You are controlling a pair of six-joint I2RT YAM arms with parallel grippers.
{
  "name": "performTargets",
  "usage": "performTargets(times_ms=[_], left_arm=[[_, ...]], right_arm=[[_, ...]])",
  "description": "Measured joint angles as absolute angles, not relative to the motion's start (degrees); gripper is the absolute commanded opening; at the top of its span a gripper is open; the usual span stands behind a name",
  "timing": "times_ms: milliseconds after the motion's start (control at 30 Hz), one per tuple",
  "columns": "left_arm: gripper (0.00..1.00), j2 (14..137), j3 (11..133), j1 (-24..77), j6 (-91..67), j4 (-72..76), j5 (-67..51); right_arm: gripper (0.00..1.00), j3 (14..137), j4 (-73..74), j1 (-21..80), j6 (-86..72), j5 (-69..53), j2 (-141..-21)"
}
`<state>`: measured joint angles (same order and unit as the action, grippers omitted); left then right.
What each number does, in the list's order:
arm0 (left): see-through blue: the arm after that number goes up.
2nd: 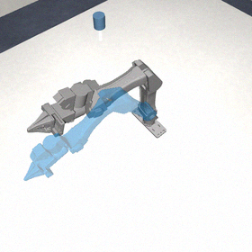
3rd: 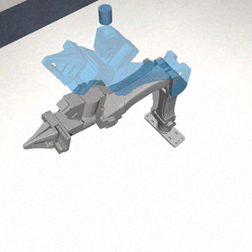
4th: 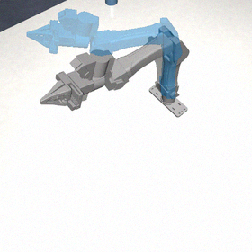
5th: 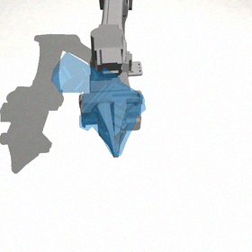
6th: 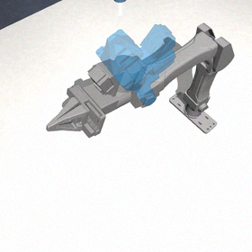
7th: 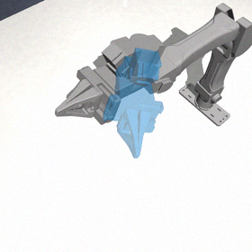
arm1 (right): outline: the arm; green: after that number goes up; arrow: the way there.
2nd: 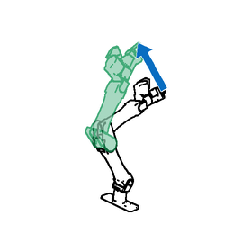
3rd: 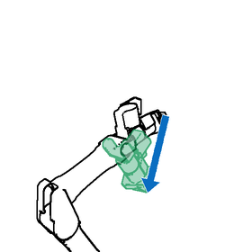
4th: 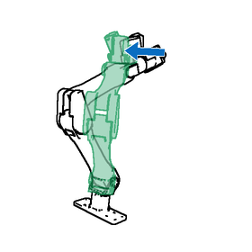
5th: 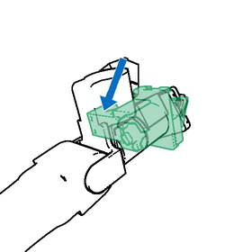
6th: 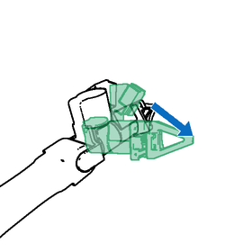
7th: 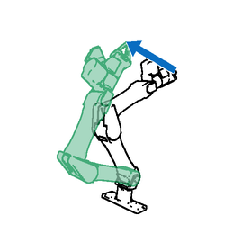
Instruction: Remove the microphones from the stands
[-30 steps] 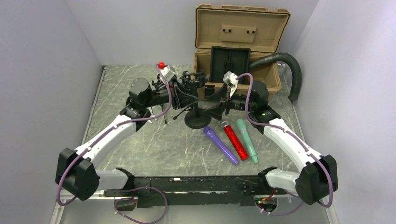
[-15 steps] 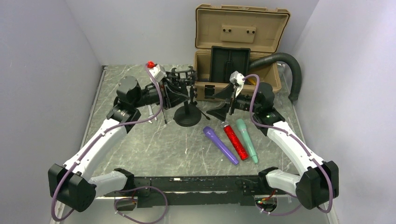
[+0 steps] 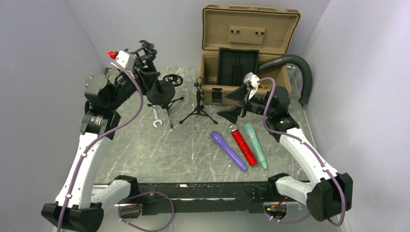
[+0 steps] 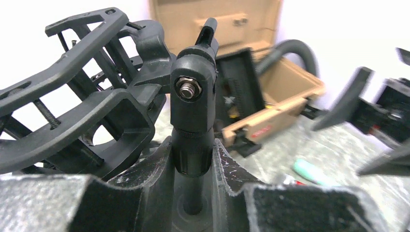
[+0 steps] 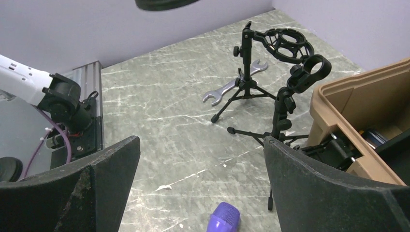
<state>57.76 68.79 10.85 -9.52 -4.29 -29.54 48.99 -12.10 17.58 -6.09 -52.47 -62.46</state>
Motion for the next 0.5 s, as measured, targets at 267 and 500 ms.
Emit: performTargets(times_ms=[267,500], left_arm=[[0.0,56.1,66.3,4.4,-4.7,-4.3,-13.0],[0.0,56.5,57.7,-0.2,-3.6,-1.7,-3.8]], right_arm=[[1.0,49.0,-12.1,17.3,-6.2,-52.2,-62.5],[1.0,49.0,-12.1,17.3,-6.5,-51.9,-62.5]])
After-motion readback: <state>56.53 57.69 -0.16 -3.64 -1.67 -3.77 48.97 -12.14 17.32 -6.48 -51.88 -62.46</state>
